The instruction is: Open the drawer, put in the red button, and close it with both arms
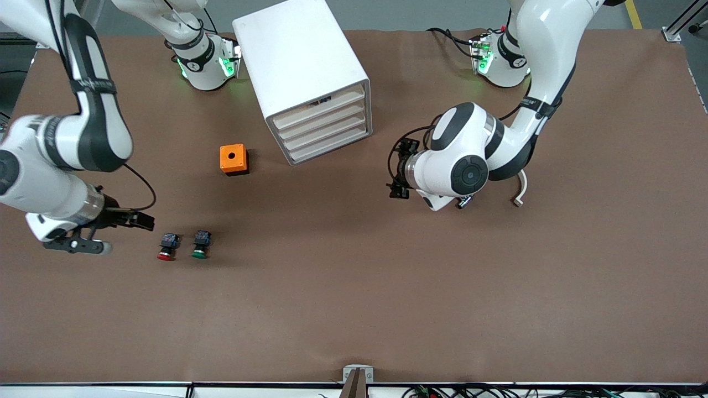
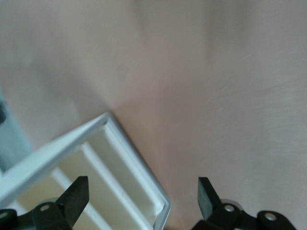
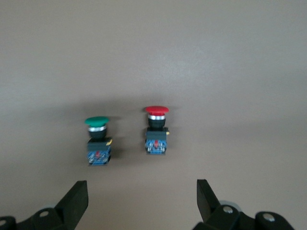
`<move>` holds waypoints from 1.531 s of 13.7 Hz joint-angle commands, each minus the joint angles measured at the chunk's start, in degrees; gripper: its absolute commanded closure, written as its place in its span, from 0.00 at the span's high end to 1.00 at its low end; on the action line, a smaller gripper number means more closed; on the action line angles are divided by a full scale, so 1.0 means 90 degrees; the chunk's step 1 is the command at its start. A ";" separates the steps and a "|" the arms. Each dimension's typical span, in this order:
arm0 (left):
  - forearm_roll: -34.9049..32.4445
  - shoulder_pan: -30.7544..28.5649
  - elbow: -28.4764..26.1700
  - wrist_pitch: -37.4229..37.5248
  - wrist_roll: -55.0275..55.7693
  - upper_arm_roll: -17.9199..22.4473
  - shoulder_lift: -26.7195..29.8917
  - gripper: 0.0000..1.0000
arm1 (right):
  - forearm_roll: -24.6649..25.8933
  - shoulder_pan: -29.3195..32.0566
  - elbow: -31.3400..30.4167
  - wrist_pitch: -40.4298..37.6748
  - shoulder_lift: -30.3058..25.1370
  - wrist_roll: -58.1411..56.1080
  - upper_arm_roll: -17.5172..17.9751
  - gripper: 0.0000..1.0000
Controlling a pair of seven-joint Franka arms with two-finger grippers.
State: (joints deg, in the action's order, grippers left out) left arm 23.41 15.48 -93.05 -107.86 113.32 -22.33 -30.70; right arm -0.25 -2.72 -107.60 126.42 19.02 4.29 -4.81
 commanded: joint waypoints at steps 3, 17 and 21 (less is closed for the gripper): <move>0.1574 0.0330 0.0192 0.0090 0.0612 0.0011 -0.0582 0.99 | -0.0051 -0.0039 -0.0495 0.1255 0.0445 0.0351 -0.0002 1.00; 0.3649 0.1160 0.0309 0.0393 0.2185 0.0021 -0.1656 0.53 | -0.0021 0.0059 -0.0495 0.2516 0.1539 0.0929 -0.0022 0.86; 0.3629 0.1132 0.0309 0.0393 0.2175 0.0030 -0.1657 0.00 | -0.0031 0.0068 -0.0719 0.2506 0.1520 0.0968 -0.0012 0.00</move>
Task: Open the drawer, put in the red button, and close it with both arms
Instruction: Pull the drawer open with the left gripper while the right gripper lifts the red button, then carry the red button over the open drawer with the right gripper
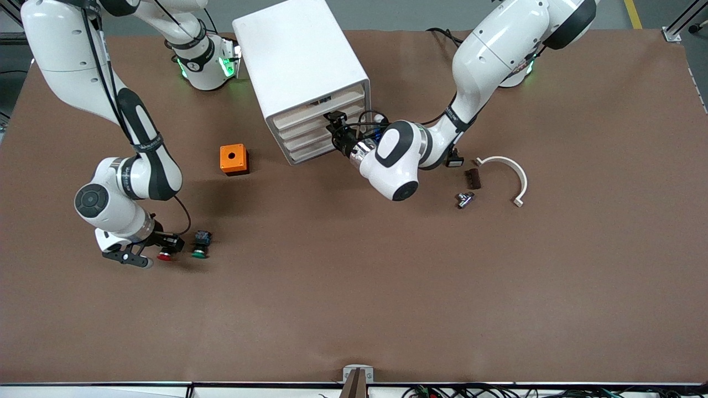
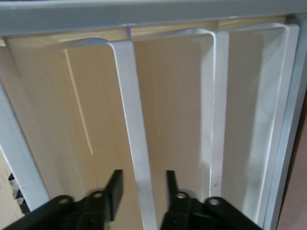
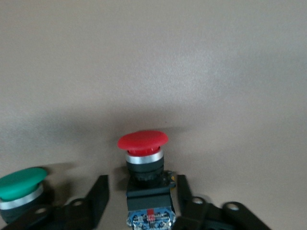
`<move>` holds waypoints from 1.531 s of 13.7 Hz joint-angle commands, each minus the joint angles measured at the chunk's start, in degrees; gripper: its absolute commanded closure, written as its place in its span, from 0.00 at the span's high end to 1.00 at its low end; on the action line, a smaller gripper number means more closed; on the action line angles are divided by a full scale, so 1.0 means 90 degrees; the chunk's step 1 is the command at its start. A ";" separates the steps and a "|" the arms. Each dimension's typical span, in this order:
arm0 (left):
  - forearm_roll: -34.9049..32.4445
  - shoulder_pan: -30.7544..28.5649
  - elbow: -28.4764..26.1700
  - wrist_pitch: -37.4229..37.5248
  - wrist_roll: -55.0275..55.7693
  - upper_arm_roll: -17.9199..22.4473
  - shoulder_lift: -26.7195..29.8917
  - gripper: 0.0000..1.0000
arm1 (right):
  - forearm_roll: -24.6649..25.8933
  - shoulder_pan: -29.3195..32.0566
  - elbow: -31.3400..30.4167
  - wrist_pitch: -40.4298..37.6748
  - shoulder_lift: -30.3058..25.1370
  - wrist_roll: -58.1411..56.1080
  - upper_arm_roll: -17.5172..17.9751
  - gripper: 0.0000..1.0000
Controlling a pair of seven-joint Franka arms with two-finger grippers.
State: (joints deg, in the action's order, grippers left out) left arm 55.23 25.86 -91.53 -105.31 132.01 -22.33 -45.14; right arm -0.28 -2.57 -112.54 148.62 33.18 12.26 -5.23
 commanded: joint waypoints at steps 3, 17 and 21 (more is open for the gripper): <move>-0.0004 -0.0061 0.0247 0.0109 0.0000 0.0137 -0.0072 0.00 | -0.0027 0.0130 -0.0172 -0.0155 -0.0209 0.0034 0.0034 0.00; -0.0014 -0.1300 0.1223 0.0148 -0.0381 0.0430 -0.0111 0.74 | -0.0770 -0.2436 0.1185 -0.4521 -0.2681 0.5381 0.0064 0.00; -0.1066 -0.1691 0.1702 0.0733 -0.0381 0.0508 -0.0082 0.96 | -0.0760 -0.3422 0.1205 -0.4278 -0.2632 0.7051 0.0064 0.00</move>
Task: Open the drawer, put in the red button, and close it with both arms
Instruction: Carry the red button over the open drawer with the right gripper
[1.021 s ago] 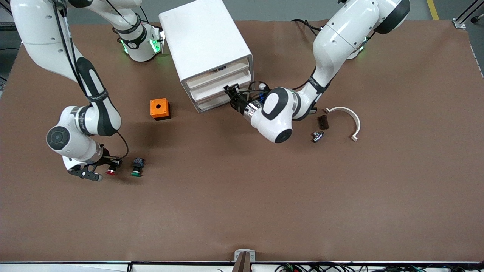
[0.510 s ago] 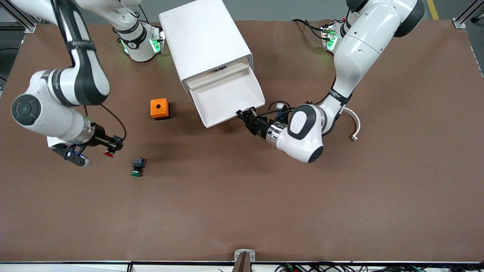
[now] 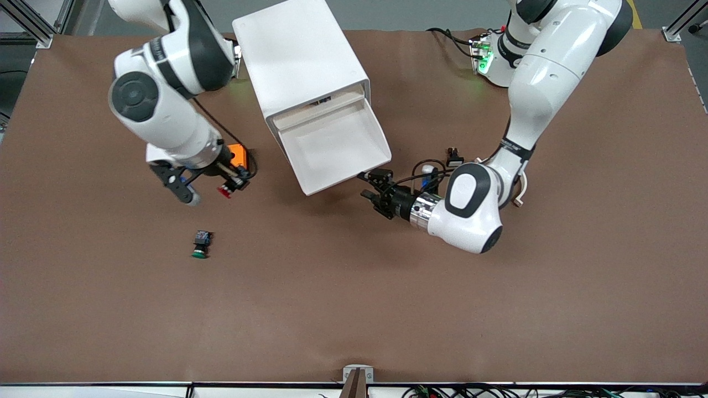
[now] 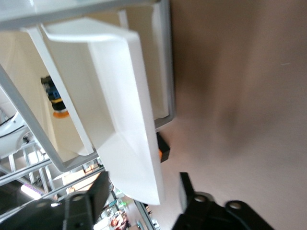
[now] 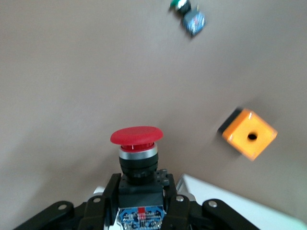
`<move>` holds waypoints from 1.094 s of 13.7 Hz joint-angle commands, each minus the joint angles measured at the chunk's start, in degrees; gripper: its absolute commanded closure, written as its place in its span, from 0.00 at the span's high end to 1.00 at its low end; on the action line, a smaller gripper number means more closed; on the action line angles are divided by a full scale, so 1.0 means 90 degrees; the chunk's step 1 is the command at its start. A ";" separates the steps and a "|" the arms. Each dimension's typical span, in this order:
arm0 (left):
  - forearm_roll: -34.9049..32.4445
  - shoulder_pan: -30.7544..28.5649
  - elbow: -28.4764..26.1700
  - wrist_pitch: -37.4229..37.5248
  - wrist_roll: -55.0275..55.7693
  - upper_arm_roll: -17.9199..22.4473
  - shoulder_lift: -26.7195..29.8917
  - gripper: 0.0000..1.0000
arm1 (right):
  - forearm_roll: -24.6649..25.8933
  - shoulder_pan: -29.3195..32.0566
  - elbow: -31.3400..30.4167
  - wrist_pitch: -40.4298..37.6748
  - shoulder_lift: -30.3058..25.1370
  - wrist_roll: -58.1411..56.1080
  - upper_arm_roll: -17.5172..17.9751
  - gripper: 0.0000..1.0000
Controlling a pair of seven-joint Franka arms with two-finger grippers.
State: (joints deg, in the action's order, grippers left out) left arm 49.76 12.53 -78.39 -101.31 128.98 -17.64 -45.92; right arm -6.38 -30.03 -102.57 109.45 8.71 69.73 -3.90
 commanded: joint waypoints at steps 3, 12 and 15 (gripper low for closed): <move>-0.1590 -0.0561 0.0478 0.0358 -0.0073 -0.0032 0.0160 1.00 | -0.0014 -0.1153 -0.0057 0.0581 0.0242 0.2023 -0.0094 0.00; -0.3935 -0.1100 0.0487 0.0534 -0.3537 -0.0013 0.1468 1.00 | -0.0014 -0.2268 -0.0058 0.1334 0.1053 0.4018 -0.0085 0.00; -0.4785 -0.1080 0.0487 0.0534 -0.4940 -0.0100 0.1664 1.00 | -0.0014 -0.2347 -0.0029 0.1355 0.1121 0.4068 -0.0094 1.00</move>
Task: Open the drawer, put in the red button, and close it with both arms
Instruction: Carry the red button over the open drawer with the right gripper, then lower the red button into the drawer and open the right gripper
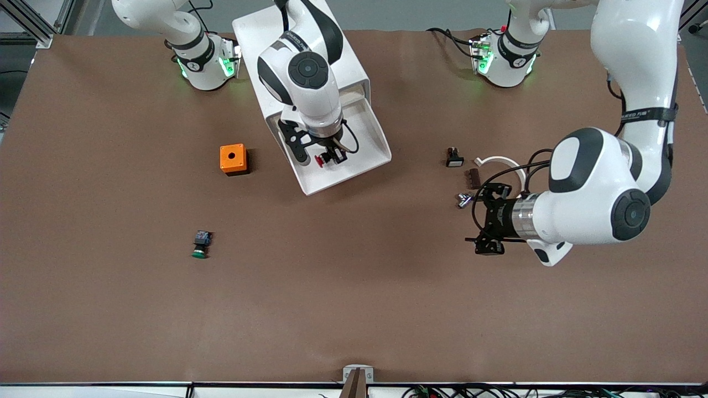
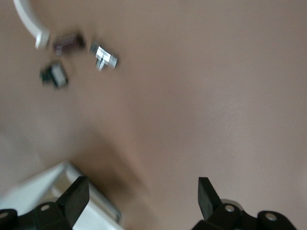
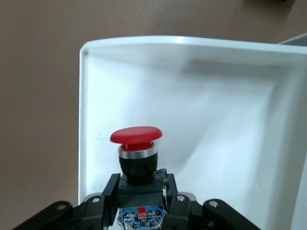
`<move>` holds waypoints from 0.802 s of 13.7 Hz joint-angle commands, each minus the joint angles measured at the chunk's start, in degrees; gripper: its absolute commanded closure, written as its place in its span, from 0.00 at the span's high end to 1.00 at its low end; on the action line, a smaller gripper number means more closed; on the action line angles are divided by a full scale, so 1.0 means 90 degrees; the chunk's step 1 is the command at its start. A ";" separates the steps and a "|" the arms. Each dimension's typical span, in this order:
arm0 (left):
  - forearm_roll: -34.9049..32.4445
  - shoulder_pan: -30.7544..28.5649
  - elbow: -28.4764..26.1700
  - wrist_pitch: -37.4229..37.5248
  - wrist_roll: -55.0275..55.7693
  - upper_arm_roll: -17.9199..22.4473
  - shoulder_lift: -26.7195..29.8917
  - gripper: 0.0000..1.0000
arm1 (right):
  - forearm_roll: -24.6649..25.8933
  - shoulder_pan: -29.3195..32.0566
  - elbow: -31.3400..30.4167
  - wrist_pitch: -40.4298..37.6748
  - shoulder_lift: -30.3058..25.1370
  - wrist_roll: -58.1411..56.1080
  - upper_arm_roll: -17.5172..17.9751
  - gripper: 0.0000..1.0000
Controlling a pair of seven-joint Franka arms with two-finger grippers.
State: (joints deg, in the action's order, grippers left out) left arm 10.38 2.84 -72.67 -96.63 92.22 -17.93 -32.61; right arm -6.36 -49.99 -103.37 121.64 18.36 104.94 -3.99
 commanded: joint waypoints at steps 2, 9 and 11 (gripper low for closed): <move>-0.0469 -0.0013 -0.0158 0.0014 -0.2290 0.0009 0.0369 1.00 | -0.0007 -0.0197 0.0099 -0.0009 0.0069 0.0156 -0.0084 1.00; -0.1729 0.0289 -0.0343 -0.0073 -0.3917 -0.0302 0.0489 1.00 | 0.0003 0.0913 0.0480 -0.1188 -0.0213 -0.2816 -0.0142 1.00; -0.1729 0.0513 -0.0518 -0.0384 -0.4016 -0.0341 0.0420 1.00 | 0.0013 0.1577 0.0470 -0.1618 -0.0506 -0.4309 -0.0152 1.00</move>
State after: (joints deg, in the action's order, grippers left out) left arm -3.70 6.15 -74.94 -97.55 57.62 -20.42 -29.19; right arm -6.21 -40.99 -98.85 110.91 17.18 76.57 -6.12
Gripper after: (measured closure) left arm 0.000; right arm 0.000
